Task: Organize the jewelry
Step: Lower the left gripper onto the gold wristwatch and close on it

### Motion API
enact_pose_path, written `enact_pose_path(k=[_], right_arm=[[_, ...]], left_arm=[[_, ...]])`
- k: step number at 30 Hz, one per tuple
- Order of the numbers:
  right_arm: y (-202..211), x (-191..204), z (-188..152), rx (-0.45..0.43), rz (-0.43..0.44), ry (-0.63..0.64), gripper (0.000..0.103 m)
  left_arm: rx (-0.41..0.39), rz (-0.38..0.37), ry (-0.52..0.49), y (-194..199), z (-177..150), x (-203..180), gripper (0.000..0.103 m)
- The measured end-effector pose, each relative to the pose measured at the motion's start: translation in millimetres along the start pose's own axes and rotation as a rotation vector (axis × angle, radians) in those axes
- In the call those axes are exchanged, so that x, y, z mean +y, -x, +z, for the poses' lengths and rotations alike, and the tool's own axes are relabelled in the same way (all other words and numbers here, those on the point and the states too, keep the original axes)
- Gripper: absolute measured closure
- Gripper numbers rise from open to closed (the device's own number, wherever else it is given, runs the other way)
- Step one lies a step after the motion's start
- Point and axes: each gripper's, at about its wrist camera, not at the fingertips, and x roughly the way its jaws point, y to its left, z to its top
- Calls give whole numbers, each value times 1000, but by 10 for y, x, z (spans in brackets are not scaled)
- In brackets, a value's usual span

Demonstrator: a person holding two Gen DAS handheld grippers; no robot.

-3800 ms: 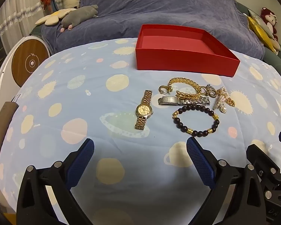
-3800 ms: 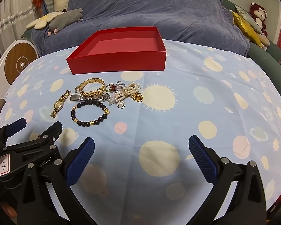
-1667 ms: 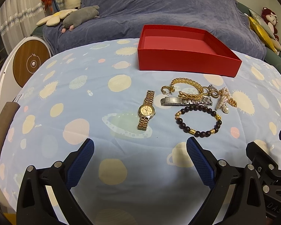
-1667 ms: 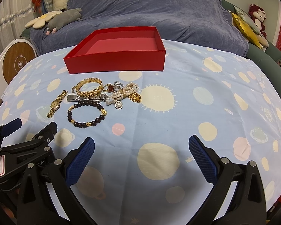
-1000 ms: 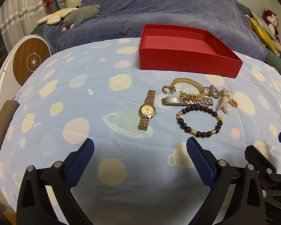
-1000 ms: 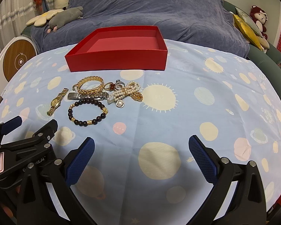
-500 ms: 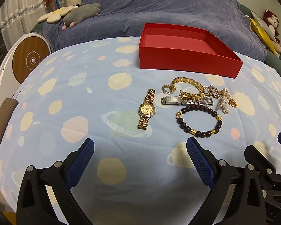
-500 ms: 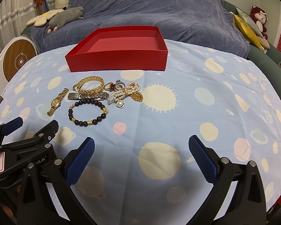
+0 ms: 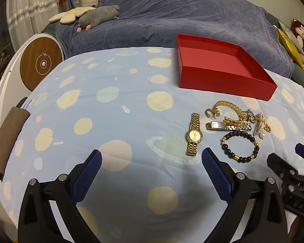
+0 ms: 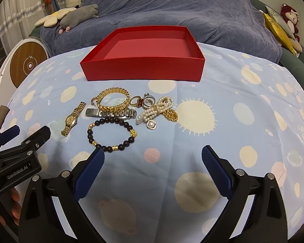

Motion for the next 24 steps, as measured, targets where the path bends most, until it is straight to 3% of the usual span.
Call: enact_pose_path(k=[7, 14, 19, 24], right_arm=[[-61, -246, -15, 36, 4, -85, 9], [6, -308, -87, 18, -27, -50, 9], [59, -378, -96, 2, -36, -40, 9], [56, -423, -79, 9, -19, -59, 9]], left_arm=[[46, -73, -18, -184, 40, -102, 7], [83, -82, -68, -514, 124, -397, 23], [46, -78, -79, -518, 156, -471, 45], [35, -102, -107, -477, 151, -508, 82]])
